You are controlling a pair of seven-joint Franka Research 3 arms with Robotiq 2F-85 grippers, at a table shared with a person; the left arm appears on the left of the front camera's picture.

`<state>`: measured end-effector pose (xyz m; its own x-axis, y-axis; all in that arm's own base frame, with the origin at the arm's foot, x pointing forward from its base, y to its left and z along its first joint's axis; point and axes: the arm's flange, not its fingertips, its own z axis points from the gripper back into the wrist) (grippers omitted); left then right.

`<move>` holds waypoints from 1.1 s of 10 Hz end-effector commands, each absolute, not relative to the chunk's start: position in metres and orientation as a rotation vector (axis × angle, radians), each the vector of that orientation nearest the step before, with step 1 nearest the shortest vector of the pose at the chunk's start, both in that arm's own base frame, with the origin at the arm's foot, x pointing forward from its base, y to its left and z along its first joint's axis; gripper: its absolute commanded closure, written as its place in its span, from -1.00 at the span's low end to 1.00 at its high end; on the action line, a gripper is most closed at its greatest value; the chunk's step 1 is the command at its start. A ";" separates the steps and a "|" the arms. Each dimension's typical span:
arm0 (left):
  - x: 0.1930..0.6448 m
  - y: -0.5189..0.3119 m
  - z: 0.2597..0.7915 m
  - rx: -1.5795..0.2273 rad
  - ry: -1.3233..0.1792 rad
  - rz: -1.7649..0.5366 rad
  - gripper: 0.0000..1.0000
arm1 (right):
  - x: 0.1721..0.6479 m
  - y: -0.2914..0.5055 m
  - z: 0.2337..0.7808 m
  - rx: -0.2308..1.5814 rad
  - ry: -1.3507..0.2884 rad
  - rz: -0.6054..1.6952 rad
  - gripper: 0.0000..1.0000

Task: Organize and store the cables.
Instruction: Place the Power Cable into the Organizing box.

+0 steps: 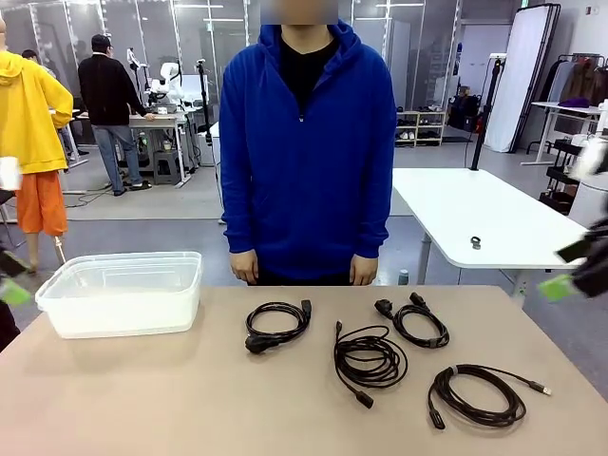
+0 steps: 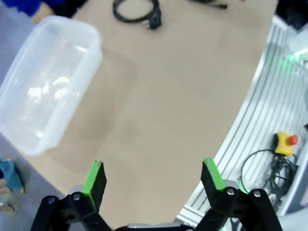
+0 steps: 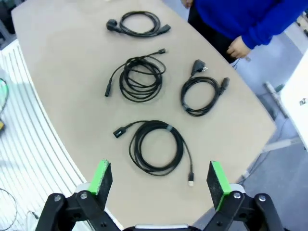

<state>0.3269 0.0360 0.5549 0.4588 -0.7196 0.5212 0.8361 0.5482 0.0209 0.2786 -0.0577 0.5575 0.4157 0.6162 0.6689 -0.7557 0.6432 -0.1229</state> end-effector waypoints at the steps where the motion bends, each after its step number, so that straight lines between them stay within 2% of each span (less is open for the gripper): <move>1: 0.319 0.069 0.554 -0.309 -0.615 -0.944 -1.00 | 0.264 -0.110 0.544 0.212 -0.879 0.869 -1.00; 4: 0.288 0.117 0.532 -0.313 -0.802 -0.872 -1.00 | 0.240 -0.174 0.513 0.288 -0.995 0.774 -1.00; 7: 0.274 0.134 0.519 -0.307 -0.912 -0.860 -1.00 | 0.229 -0.174 0.501 0.275 -0.994 0.830 -1.00; 9: 0.271 0.138 0.515 -0.334 -0.902 -0.809 -1.00 | 0.228 -0.167 0.508 0.287 -1.001 0.818 -1.00; 10: 0.280 0.152 0.539 -0.311 -0.869 -0.840 -1.00 | 0.237 -0.158 0.507 0.278 -0.991 0.801 -1.00; 11: 0.280 0.152 0.539 -0.311 -0.869 -0.840 -1.00 | 0.240 -0.190 0.524 0.292 -0.999 0.809 -1.00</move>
<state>0.2799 0.1525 0.5393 0.3662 -0.5079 0.7797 0.7510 0.6560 0.0746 0.2432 -0.1822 0.5283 0.2901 0.4665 0.8356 -0.7239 0.6781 -0.1273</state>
